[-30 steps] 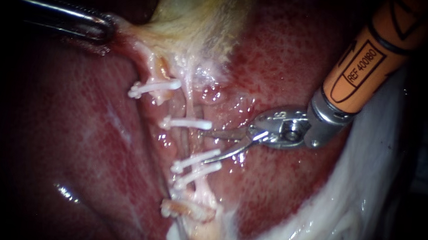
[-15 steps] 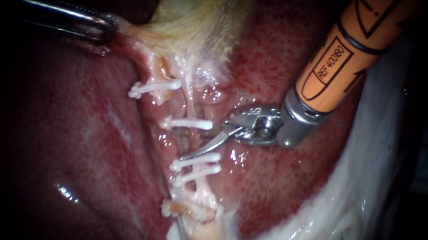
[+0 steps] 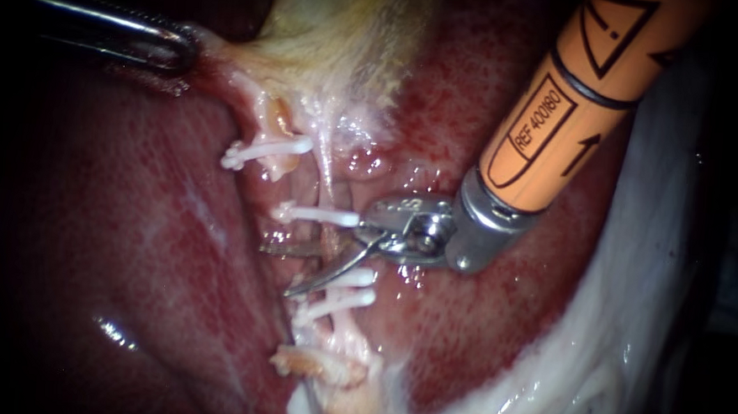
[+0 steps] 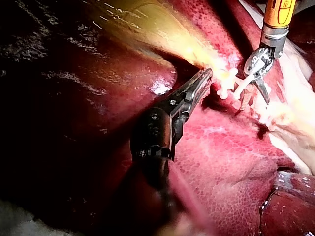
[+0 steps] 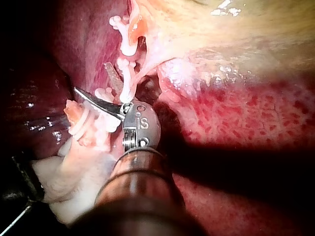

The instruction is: Go to the cutting position right tube

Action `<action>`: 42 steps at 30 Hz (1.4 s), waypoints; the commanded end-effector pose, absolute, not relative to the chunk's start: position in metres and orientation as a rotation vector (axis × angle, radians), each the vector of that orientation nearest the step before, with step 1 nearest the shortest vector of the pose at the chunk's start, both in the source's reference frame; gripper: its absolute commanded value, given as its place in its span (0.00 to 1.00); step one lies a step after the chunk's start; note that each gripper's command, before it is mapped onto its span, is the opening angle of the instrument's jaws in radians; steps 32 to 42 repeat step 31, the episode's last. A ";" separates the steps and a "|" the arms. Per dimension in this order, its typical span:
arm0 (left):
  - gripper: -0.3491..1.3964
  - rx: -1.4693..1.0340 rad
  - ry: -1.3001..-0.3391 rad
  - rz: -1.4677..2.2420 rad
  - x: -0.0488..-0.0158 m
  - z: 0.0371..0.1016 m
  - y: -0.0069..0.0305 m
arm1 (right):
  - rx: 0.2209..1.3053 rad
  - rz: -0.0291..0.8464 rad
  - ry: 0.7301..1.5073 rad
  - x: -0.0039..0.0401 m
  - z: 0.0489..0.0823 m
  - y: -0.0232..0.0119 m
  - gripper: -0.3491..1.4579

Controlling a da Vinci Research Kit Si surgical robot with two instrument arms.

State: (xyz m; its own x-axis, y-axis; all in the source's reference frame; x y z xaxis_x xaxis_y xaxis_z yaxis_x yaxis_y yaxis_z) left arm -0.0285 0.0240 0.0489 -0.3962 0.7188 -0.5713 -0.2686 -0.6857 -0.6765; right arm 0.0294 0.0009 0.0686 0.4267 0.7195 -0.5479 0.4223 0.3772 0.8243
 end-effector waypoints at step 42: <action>0.00 -1.199 -0.652 2.108 -0.0284 0.0488 0.0240 | 1.269 0.299 1.213 0.0303 0.0648 0.0011 0.88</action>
